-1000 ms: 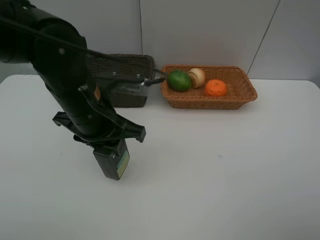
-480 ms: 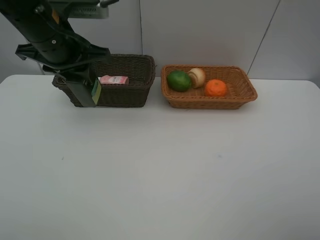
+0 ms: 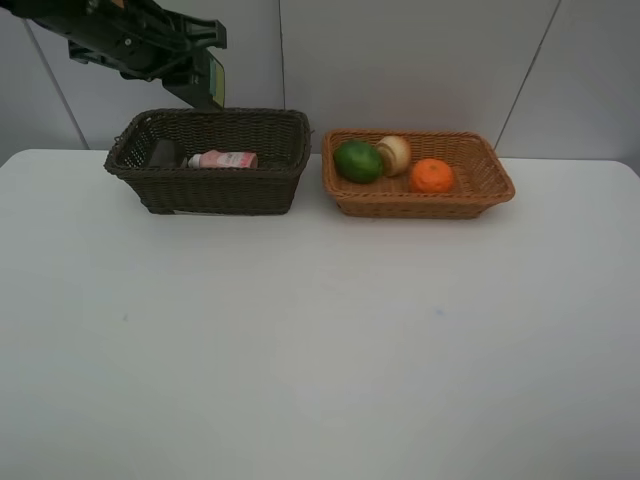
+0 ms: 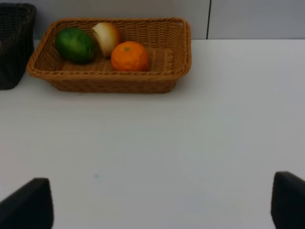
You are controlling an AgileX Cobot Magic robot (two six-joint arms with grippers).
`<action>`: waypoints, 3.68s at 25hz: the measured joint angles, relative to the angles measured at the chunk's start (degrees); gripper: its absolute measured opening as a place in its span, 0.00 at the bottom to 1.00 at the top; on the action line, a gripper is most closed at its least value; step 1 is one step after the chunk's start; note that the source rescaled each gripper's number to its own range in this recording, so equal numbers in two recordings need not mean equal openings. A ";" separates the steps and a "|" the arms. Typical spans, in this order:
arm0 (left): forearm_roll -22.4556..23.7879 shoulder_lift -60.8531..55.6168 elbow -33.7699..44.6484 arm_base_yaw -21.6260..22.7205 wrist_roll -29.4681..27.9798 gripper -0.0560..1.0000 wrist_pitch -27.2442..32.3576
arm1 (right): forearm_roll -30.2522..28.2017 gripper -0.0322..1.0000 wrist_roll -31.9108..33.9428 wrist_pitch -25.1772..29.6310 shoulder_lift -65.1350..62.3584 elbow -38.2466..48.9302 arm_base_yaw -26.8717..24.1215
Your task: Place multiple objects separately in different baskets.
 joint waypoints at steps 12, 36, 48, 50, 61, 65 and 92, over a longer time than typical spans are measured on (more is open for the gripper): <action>0.37 16.93 0.00 0.02 0.17 0.19 -19.98 | 0.00 0.98 0.00 0.00 0.00 0.00 0.00; 0.55 21.28 -0.13 -2.28 -0.11 0.80 -24.72 | 0.00 0.98 0.00 0.00 0.00 0.00 0.00; 0.55 13.37 -0.13 -2.13 0.63 1.00 -12.68 | 0.00 0.98 0.00 0.00 0.00 0.00 0.00; 0.55 9.86 -0.13 -1.03 2.04 1.00 -6.39 | 0.00 0.98 0.00 0.00 0.00 0.00 0.00; -15.81 -17.97 13.55 12.97 24.25 1.00 19.85 | 0.00 0.98 0.00 0.00 0.00 0.00 0.00; -21.80 -33.35 21.78 16.99 32.04 1.00 28.16 | 0.00 0.98 0.00 0.00 0.00 0.00 0.00; -21.33 -93.32 37.51 17.91 34.60 1.00 51.56 | 0.00 0.98 0.00 0.00 0.00 0.00 0.00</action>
